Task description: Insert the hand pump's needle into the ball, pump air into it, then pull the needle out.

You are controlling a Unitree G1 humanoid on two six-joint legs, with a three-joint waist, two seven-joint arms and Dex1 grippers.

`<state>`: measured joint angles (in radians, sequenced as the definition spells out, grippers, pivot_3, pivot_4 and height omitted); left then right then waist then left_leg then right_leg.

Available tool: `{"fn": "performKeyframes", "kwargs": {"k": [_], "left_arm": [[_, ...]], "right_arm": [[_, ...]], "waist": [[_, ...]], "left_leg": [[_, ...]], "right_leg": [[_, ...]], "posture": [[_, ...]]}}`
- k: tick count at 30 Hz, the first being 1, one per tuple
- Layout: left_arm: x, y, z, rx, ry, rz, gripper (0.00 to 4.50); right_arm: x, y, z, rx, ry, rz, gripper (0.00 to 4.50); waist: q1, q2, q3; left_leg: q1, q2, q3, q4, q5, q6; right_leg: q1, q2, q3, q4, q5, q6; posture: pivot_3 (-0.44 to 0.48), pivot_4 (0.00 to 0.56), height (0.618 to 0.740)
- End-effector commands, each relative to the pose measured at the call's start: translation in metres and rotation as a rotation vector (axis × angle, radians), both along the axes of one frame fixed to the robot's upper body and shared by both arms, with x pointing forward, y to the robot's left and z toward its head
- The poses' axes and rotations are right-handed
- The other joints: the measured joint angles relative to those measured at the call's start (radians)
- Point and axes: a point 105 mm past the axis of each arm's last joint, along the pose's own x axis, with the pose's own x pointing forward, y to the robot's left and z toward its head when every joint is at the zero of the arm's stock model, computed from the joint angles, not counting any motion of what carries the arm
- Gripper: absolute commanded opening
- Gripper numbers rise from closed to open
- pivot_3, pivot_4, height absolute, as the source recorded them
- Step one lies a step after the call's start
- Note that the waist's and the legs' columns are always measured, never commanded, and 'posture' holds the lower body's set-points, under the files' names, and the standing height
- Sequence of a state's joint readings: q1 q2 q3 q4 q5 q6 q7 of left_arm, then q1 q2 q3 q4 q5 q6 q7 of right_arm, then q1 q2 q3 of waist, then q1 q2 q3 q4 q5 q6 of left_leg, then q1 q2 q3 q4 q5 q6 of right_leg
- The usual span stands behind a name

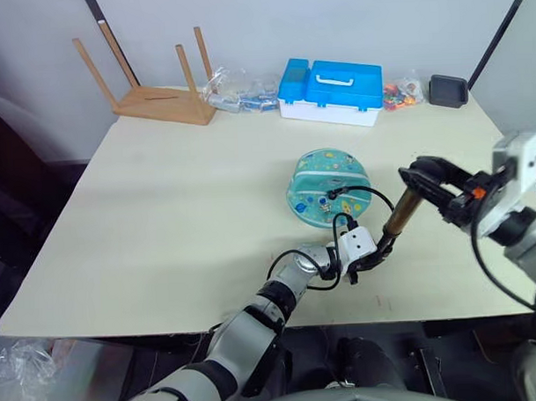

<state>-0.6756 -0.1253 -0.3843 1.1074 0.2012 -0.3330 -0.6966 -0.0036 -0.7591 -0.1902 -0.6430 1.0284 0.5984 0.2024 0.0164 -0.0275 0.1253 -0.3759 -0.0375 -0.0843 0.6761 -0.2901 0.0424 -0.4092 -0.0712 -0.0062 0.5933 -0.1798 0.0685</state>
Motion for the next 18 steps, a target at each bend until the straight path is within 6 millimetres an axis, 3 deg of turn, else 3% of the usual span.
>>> {"fn": "performKeyframes", "kwargs": {"k": [1,4,6,11,18], "left_arm": [[-0.017,0.011,-0.030,0.092,0.094,-0.022,1.08],[-0.017,0.010,-0.030,0.091,0.095,-0.020,1.08],[-0.016,0.010,-0.029,0.090,0.094,-0.017,1.08],[-0.013,0.012,-0.028,0.090,0.091,-0.011,1.08],[-0.013,0.012,-0.028,0.090,0.091,-0.008,1.08]], "right_arm": [[0.001,-0.007,-0.071,-0.086,0.206,-0.028,1.81],[0.000,-0.008,-0.101,-0.103,0.253,-0.026,1.81],[0.002,-0.009,-0.099,-0.103,0.225,-0.024,1.81],[0.010,-0.011,-0.031,-0.089,0.012,-0.014,1.81],[0.002,-0.017,0.060,-0.092,-0.179,0.014,1.81]], "waist": [[0.000,0.001,-0.003],[-0.001,0.001,-0.004],[-0.001,0.002,-0.005],[-0.001,0.007,-0.002],[0.001,0.017,0.011]], "left_leg": [[0.000,0.000,0.000,0.000,0.000,0.000],[0.007,0.000,0.001,-0.003,0.000,0.000],[0.015,0.001,0.001,-0.007,0.000,0.000],[0.015,0.001,0.000,-0.007,0.000,0.000],[0.008,-0.001,0.001,-0.006,0.000,0.000]], "right_leg": [[0.000,0.000,0.000,0.000,0.000,0.000],[0.005,0.000,0.000,0.000,-0.001,0.000],[0.011,0.000,0.000,-0.001,-0.004,-0.005],[0.010,0.000,-0.001,-0.001,-0.003,-0.003],[0.005,-0.002,0.001,-0.002,-0.002,-0.001]], "posture": [[0.000,0.150,0.740],[0.000,0.150,0.740],[0.000,0.150,0.740],[0.000,0.150,0.740],[0.000,0.150,0.740]]}}
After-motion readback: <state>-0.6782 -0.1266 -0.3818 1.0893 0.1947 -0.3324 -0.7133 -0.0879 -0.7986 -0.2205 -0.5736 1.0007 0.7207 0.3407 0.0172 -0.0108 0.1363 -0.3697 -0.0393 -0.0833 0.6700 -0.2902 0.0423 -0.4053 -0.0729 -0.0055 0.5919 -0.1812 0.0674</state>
